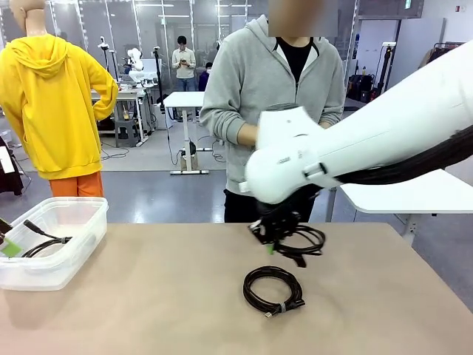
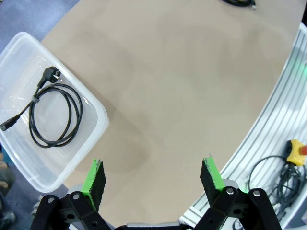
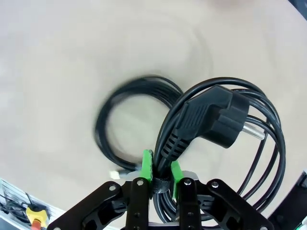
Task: Organize and store the cables.
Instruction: Place the Power Cable into the Organizing box.
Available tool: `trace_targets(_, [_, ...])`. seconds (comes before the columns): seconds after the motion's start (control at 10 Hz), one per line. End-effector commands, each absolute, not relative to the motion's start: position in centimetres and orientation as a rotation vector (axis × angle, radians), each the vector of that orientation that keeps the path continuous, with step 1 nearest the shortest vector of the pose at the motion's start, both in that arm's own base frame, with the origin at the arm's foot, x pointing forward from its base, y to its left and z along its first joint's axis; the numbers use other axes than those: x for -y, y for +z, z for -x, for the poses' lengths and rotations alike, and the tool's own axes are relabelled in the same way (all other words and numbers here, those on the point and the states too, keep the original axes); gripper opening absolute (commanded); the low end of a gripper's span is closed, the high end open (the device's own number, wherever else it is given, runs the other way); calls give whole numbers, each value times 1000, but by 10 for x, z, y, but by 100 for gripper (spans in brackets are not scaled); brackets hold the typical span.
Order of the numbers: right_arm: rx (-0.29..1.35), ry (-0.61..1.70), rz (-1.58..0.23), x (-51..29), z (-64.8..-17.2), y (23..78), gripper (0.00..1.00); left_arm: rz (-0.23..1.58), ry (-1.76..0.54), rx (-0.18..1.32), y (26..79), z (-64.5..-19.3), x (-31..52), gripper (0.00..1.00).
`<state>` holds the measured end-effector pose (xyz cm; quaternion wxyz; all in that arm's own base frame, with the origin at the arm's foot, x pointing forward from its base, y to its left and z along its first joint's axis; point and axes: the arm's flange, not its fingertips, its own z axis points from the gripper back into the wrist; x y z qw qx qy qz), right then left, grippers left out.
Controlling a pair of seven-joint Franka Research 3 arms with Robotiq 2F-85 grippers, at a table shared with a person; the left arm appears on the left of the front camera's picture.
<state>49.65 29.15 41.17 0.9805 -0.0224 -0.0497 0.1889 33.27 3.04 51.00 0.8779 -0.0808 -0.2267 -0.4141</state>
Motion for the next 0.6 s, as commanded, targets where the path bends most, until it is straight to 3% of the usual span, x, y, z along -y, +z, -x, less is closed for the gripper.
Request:
trace_targets(0.0, [145,375,67,-334,-509,408,16,166,-856,464,512,-331,-30,100])
trace_targets(0.5, [124,462,18,-462,-507,364,16,166,-856,464,512,-331,-30,100])
